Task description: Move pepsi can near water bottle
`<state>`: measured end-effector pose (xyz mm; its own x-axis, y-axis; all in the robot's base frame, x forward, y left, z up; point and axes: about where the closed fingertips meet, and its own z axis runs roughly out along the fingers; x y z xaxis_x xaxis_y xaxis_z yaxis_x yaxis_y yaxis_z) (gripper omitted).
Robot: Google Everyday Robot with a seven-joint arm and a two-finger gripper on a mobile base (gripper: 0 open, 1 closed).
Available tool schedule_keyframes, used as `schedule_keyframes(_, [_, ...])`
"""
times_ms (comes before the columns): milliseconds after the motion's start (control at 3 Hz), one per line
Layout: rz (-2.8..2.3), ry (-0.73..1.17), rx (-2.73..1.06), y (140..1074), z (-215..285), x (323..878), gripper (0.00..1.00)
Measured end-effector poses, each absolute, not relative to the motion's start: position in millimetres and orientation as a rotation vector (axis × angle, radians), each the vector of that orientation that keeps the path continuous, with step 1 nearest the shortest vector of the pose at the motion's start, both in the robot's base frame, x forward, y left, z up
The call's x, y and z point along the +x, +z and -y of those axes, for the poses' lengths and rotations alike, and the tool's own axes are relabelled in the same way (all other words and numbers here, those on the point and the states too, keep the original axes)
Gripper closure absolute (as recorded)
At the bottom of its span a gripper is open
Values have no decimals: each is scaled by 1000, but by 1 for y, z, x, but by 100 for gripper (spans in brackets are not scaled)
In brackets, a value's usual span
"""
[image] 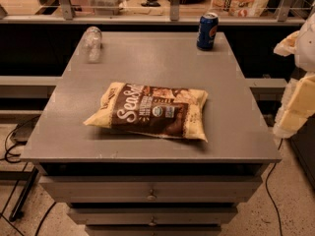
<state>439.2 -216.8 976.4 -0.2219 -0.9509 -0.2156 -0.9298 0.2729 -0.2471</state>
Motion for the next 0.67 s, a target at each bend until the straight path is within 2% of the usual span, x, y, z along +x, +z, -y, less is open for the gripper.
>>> schedule_keyframes(333, [-2144,-1,-1586,983,219,457,0])
schedule_keyframes(667, [-1990,116,-1454,997,219,498,0])
